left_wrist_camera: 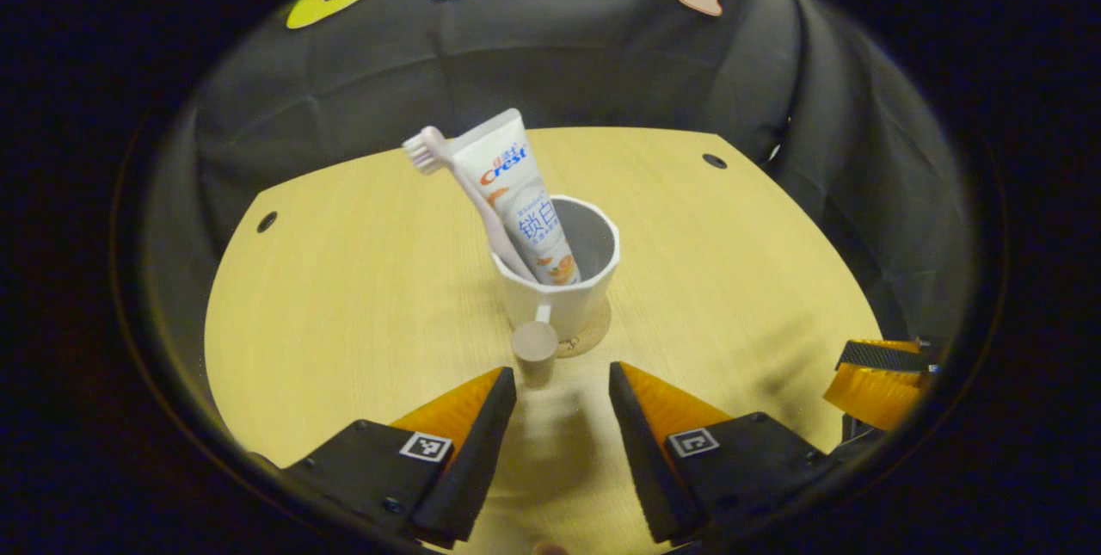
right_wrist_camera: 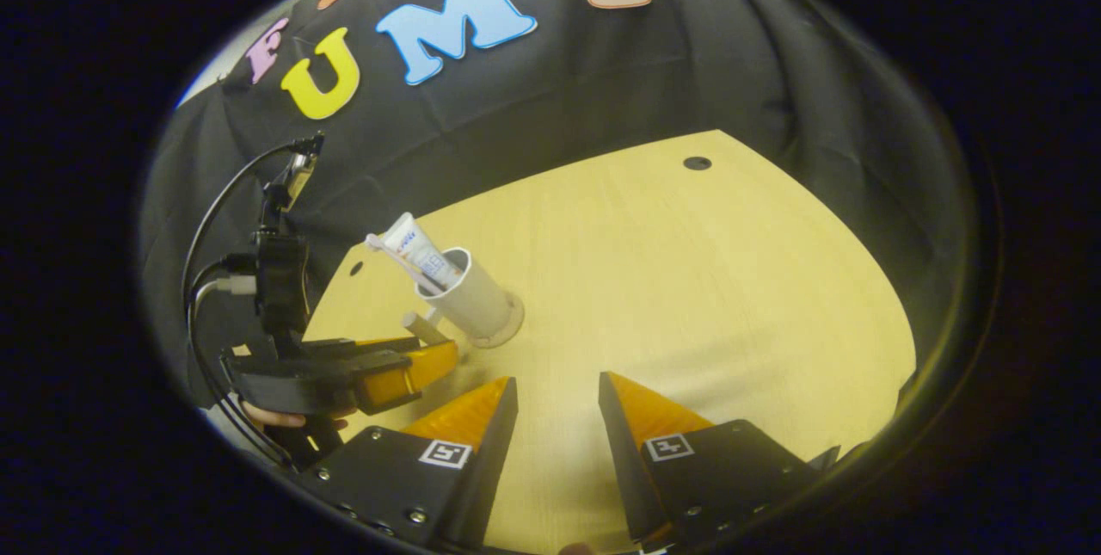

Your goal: Put the toothbrush and toothpaste on the desktop into the cup, then pick up the cup and place it on the coaster on the desktop.

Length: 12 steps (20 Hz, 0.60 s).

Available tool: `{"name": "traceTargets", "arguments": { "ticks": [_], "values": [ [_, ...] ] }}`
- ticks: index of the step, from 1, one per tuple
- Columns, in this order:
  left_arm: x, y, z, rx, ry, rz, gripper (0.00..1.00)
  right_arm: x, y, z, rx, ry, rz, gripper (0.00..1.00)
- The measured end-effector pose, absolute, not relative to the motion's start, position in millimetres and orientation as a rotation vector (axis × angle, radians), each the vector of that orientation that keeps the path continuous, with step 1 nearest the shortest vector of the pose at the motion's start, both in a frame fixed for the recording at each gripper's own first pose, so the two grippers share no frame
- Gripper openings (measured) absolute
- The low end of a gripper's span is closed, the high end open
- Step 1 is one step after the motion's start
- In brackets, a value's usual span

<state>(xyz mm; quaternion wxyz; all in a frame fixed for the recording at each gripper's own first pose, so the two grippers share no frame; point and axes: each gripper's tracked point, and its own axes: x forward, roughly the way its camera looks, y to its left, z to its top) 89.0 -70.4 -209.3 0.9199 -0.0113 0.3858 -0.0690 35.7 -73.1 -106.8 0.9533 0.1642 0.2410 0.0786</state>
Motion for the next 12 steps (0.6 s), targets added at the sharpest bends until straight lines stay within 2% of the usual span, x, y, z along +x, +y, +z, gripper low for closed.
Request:
{"name": "traceTargets", "arguments": {
  "ticks": [2,9,12],
  "values": [
    [75,-60,-193,-0.056,0.743,-0.110,1.00,31,-68,-95,0.330,0.461,0.197,0.58],
    [38,-32,-135,-0.134,0.546,0.035,1.00,22,-62,-53,0.255,0.317,0.258,0.58],
    [30,-17,-114,-0.104,0.466,0.072,1.00,22,-63,-38,0.227,0.254,0.235,0.58]
  ]
}}
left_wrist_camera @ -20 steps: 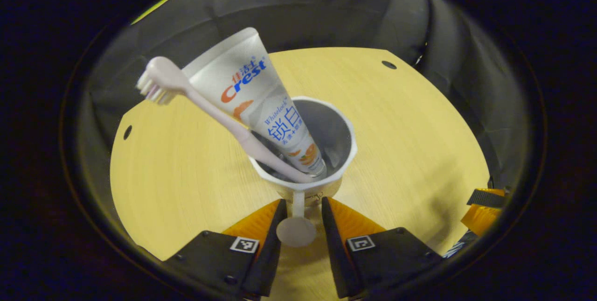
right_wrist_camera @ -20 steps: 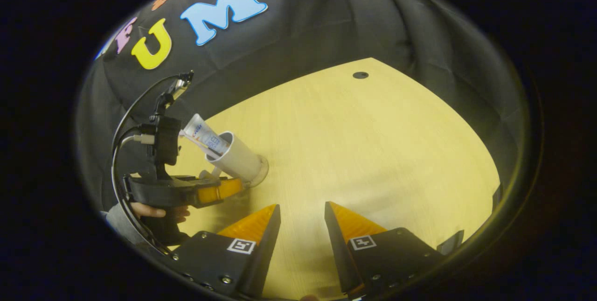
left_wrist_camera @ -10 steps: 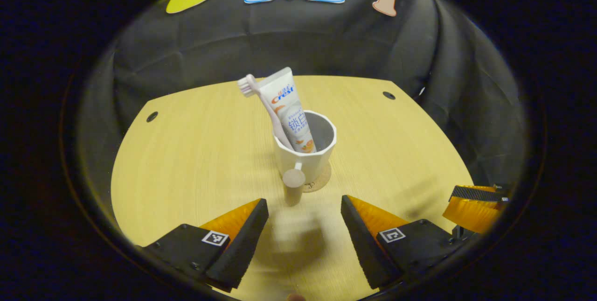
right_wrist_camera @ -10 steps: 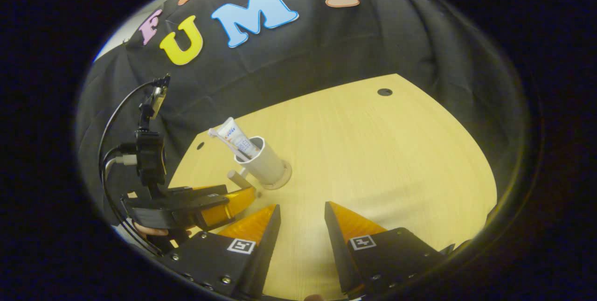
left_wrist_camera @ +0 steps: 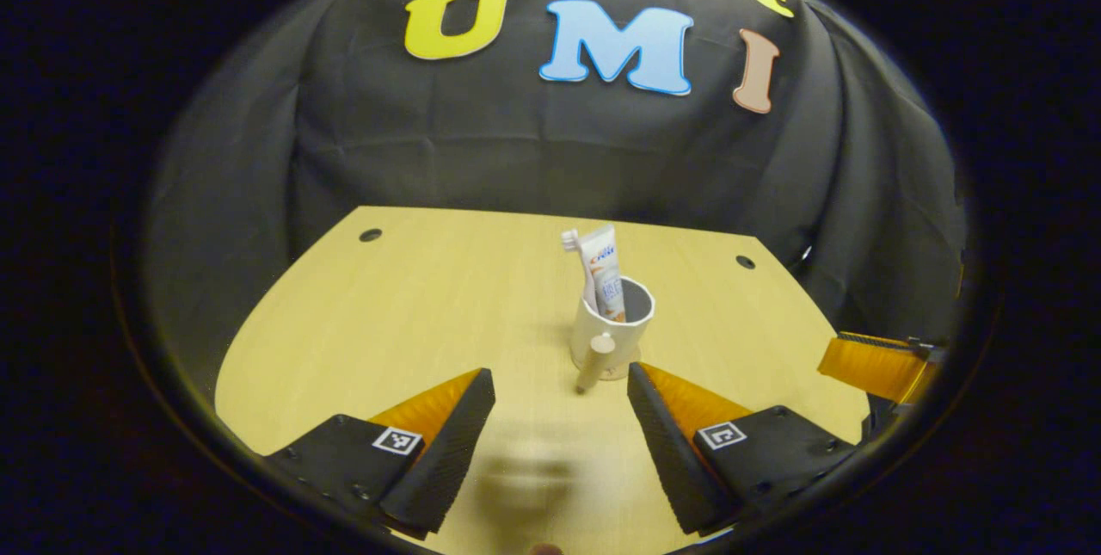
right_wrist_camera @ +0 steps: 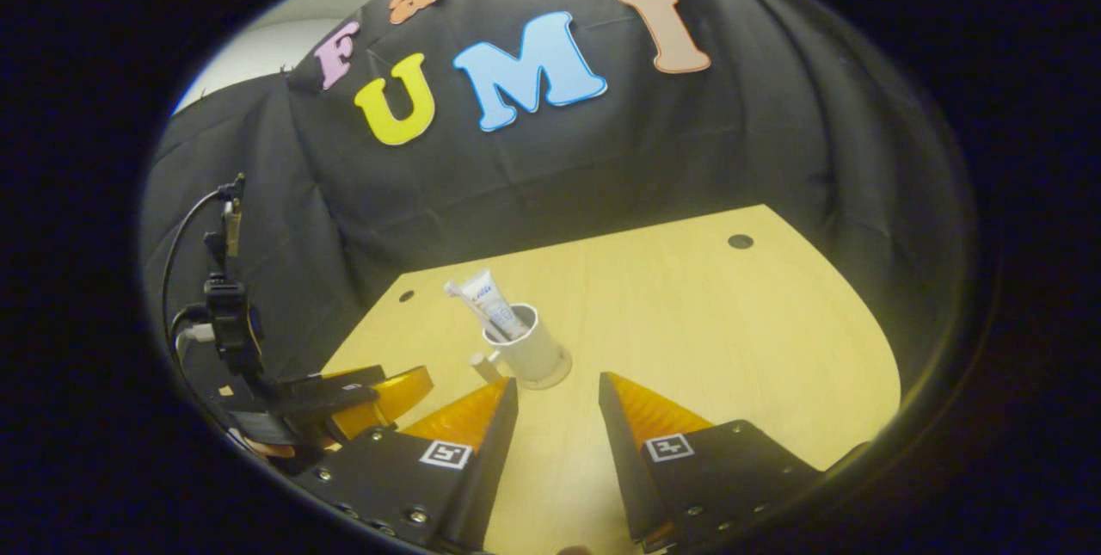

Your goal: Put the toothbrush and toothpaste on the desktop into the cup, then pick up the cup and place it on the coaster on the desktop.

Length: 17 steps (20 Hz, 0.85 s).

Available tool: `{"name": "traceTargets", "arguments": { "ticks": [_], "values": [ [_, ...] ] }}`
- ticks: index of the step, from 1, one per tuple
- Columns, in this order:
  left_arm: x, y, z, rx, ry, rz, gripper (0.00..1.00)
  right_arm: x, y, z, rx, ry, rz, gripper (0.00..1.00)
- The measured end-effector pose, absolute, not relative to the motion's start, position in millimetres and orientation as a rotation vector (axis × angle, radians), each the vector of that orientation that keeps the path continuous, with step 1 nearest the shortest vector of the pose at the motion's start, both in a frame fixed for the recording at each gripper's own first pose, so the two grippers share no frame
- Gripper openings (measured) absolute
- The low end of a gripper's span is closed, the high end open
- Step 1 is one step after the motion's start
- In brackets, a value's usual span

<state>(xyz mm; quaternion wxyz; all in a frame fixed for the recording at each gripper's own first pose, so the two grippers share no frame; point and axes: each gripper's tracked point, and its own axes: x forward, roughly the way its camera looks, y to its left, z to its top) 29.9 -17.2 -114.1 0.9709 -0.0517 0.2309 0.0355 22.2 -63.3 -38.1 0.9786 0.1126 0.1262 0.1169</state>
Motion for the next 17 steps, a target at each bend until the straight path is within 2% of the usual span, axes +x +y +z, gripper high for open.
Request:
{"name": "traceTargets", "arguments": {
  "ticks": [1,2,3,5,6,7,9,12,13,17],
  "values": [
    [28,-16,-106,-0.092,0.444,0.075,1.00,23,-63,-34,0.214,0.238,0.228,0.58],
    [25,-13,-99,-0.077,0.425,0.077,1.00,23,-61,-32,0.203,0.233,0.217,0.52],
    [20,-11,-90,-0.060,0.404,0.077,1.00,23,-61,-29,0.195,0.223,0.211,0.58],
    [15,-10,-75,-0.026,0.365,0.072,1.00,23,-61,-22,0.171,0.187,0.187,0.58],
    [14,-10,-71,-0.019,0.354,0.066,0.93,24,-63,-23,0.149,0.179,0.167,0.53],
    [12,-11,-68,-0.017,0.343,0.058,1.00,22,-64,-20,0.131,0.168,0.154,0.79],
    [10,-11,-60,-0.019,0.323,0.046,1.00,24,-60,-19,0.118,0.159,0.133,0.82],
    [9,-6,-53,-0.013,0.294,0.030,1.00,24,-58,-16,0.095,0.143,0.103,0.80],
    [8,-4,-51,-0.012,0.285,0.027,1.00,23,-58,-14,0.083,0.128,0.089,0.85],
    [8,6,-44,-0.014,0.252,0.025,1.00,21,-60,-3,0.034,0.058,0.014,0.86]
  ]
}}
